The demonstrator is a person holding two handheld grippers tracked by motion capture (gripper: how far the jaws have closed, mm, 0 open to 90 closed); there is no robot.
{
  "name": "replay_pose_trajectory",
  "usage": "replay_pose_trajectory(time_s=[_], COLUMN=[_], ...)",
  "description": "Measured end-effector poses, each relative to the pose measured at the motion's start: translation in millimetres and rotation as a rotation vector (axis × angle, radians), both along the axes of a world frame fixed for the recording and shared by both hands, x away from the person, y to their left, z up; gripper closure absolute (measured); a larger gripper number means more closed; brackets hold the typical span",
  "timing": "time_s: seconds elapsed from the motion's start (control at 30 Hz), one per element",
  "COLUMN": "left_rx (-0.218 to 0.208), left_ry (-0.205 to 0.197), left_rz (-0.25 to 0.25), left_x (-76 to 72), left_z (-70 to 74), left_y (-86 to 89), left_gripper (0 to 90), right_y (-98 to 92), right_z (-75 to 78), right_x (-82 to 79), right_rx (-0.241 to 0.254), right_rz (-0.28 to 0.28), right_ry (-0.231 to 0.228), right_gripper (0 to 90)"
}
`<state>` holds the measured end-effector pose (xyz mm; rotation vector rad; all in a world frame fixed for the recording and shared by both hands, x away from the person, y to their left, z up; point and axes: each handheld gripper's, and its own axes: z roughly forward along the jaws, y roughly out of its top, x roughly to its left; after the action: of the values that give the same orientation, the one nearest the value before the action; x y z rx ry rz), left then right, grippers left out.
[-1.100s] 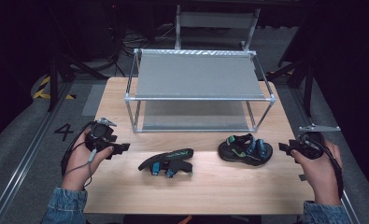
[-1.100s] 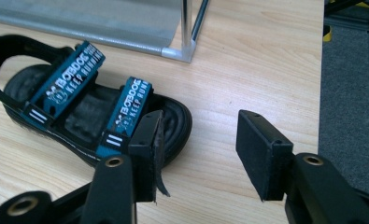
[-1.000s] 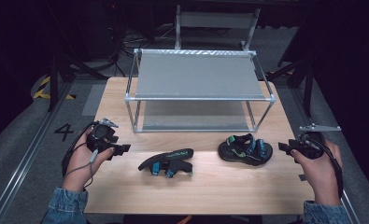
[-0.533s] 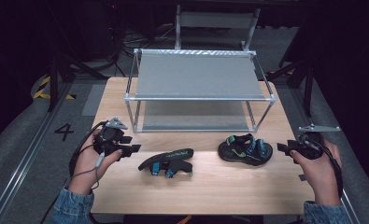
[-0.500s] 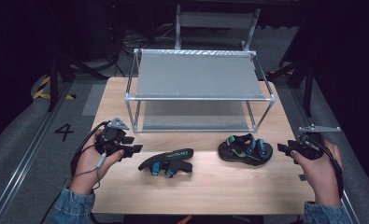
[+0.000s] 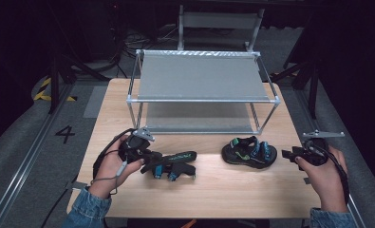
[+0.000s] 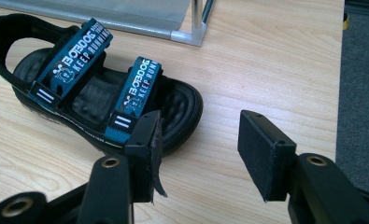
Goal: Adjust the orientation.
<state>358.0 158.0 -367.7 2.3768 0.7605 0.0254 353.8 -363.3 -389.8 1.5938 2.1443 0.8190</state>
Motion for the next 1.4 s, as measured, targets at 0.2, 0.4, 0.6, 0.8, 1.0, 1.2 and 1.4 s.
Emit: replay_pose_trajectory(time_s=[0.2,0.4,0.6,0.8,1.0,1.2,1.4], left_rx=[0.005,-0.001,-0.023,-0.017,-0.012,-0.006,0.015], left_ry=[-0.003,-0.005,-0.002,0.027,-0.007,-0.048,-0.070], left_rz=[-0.026,0.002,0.032,0.033,0.068,0.111,0.170], left_x=[-0.3,1.3,5.4,8.6,12.6,25.9,44.1], left_z=[-4.2,-8.0,-10.3,-16.3,-14.0,-12.7,-13.9], left_y=[-8.1,-6.3,-3.0,-3.2,-4.0,-3.9,-1.9], left_gripper=[89.8,89.7,89.8,89.9,89.9,89.9,89.7], right_y=[3.4,9.9,13.6,13.9,11.2,3.3,-2.1], right_z=[-2.2,-5.0,-7.9,-8.3,-7.0,-7.3,-7.3], right_x=[0.2,1.9,3.5,3.7,2.8,0.3,-1.5], right_rx=[0.000,-0.016,-0.024,-0.026,-0.021,-0.015,-0.009], right_rz=[0.004,0.021,0.028,0.032,0.031,0.018,0.009], right_ry=[0.015,0.022,0.034,0.030,0.027,0.026,0.028], right_gripper=[50.9,50.5,50.4,50.4,50.4,50.4,50.1])
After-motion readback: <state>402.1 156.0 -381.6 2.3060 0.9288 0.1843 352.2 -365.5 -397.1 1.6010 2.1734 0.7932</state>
